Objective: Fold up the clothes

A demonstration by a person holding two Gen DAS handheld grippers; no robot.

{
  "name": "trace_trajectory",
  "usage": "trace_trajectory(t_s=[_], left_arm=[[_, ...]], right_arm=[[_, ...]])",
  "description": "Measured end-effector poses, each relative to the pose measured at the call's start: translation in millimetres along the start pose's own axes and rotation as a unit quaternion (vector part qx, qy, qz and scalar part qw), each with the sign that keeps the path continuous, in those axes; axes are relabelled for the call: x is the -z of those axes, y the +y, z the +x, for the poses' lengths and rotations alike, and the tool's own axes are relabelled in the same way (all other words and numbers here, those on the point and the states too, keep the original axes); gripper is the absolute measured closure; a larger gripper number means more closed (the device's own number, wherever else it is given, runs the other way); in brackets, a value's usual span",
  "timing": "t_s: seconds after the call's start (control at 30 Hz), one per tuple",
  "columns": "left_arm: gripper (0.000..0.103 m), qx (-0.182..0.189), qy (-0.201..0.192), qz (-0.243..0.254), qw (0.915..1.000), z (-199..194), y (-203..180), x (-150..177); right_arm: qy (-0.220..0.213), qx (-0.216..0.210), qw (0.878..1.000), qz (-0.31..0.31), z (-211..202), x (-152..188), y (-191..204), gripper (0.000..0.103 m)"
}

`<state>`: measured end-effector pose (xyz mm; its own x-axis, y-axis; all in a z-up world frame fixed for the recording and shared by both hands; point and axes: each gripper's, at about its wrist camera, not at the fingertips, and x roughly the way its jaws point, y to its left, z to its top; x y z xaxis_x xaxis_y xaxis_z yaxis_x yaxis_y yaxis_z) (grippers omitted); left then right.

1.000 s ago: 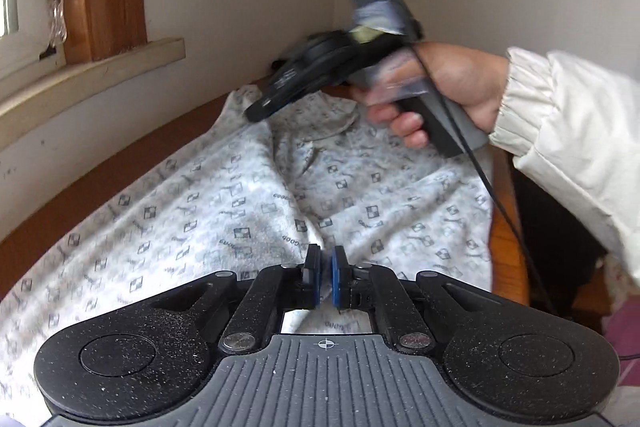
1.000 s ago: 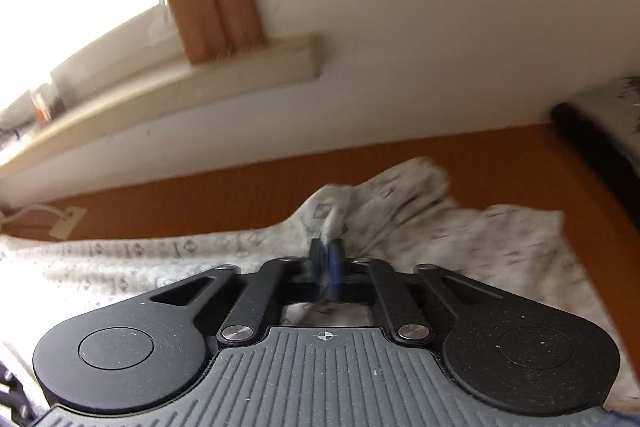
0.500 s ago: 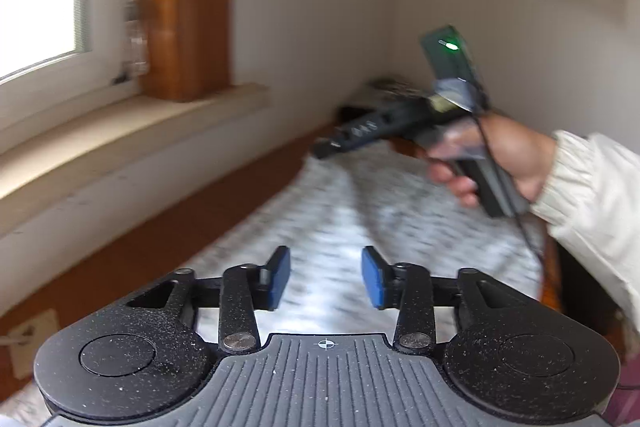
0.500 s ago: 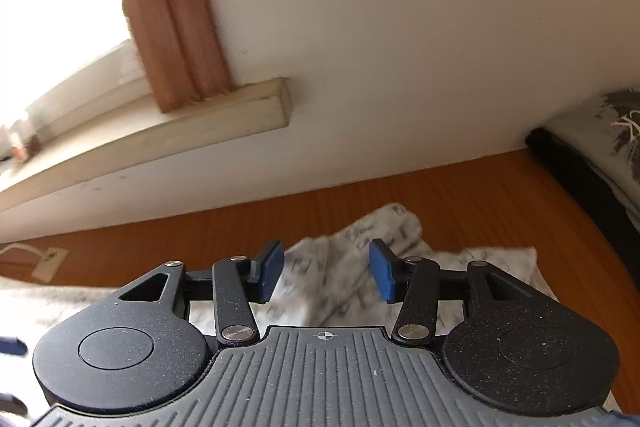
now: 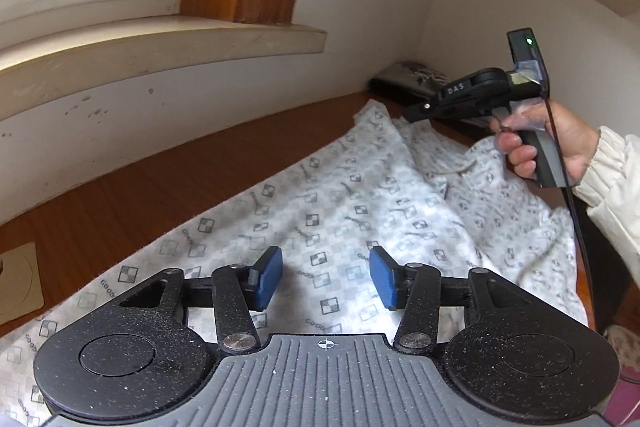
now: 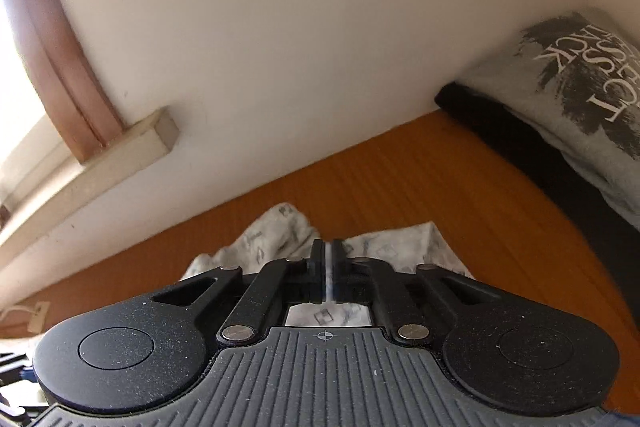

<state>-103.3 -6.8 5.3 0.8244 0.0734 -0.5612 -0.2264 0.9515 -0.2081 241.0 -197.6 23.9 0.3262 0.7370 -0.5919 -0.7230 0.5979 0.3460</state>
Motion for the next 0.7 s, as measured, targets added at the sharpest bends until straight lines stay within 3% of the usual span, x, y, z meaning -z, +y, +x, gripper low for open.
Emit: trace_trajectory(t_s=[0.03,0.13,0.17,0.33,0.43,0.6,0.7], left_arm=[[0.049,0.002,-0.002,-0.004,1.0,-0.8,1.4,0.3],[0.04,0.002,-0.006,-0.01,0.9999,-3.7,4.6,0.8],[0.039,0.0,-0.006,-0.008,0.9999,-4.1,4.0,1.1],[0.035,-0.007,-0.006,-0.004,0.9999,-4.7,3.0,0.8],[0.034,-0.007,-0.007,-0.007,0.9999,-4.7,4.3,0.4],[0.032,-0.007,-0.006,-0.006,0.9999,-4.8,4.7,0.7],[0.03,-0.006,-0.004,-0.005,1.0,-4.3,4.9,0.7]], right_arm=[[-0.001,0.004,1.0,0.0,3.4,-3.8,4.1,0.092],[0.011,0.004,1.0,-0.006,4.0,-14.9,7.8,0.054],[0.017,0.009,1.0,-0.015,13.9,-20.4,14.9,0.05],[0.061,0.07,0.992,-0.083,42.6,-21.4,47.6,0.053],[0.064,0.076,0.99,-0.104,35.9,-17.7,44.2,0.096],[0.03,0.049,0.997,-0.059,5.4,-20.4,11.7,0.096],[0.034,0.078,0.994,-0.064,10.8,-13.6,8.7,0.092]])
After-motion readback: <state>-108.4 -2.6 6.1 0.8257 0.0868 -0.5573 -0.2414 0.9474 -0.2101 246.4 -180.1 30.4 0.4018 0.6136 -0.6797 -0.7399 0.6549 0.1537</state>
